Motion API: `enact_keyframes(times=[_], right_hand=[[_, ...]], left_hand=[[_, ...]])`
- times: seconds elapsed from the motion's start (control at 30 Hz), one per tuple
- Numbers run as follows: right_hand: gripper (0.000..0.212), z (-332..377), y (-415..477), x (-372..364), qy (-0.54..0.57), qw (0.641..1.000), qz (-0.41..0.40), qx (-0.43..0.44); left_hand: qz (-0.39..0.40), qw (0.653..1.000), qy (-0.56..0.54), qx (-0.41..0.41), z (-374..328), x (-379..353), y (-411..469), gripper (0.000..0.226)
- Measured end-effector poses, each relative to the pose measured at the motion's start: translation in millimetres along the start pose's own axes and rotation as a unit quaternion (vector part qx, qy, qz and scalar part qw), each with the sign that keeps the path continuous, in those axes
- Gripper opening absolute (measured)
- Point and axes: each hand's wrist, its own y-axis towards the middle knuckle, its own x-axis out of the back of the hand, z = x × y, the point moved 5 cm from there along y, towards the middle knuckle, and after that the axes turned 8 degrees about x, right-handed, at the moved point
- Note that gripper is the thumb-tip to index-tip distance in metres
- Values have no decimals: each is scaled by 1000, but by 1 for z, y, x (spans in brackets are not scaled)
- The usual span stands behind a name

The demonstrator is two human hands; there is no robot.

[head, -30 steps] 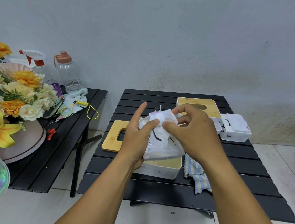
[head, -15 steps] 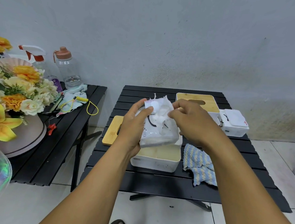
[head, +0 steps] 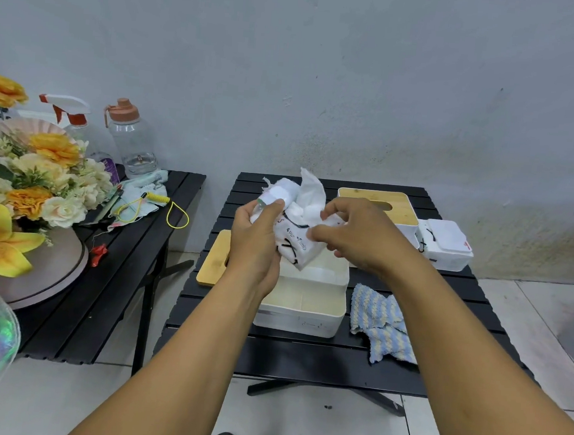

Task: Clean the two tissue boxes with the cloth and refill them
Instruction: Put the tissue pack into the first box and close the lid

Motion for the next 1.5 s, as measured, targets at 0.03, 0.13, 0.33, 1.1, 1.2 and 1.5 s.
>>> enact_keyframes(times=[0.03, 0.13, 0.33, 1.1, 1.2, 1.5], right_hand=[[23, -3, 4, 2, -13, 1000, -16, 0], [19, -10, 11, 7, -35, 999, -27, -3], [20, -20, 18, 10, -45, 999, -30, -4], [55, -36, 24, -24, -200, 975, 94, 16], [46, -39, 29, -32, -234, 966, 106, 25], [40, -44, 41, -45, -315, 939, 130, 39]], left_hand=[[4, 1000, 3, 9, 2, 0, 1, 26], [-8, 997, 72, 3, 0, 5, 1, 30], [-56, 966, 243, -73, -13, 10, 0, 43], [-75, 716, 682, -129, -7, 7, 13, 31], [-74, 679, 718, -131, -6, 6, 11, 31], [-118, 654, 728, -169, -13, 9, 5, 40]])
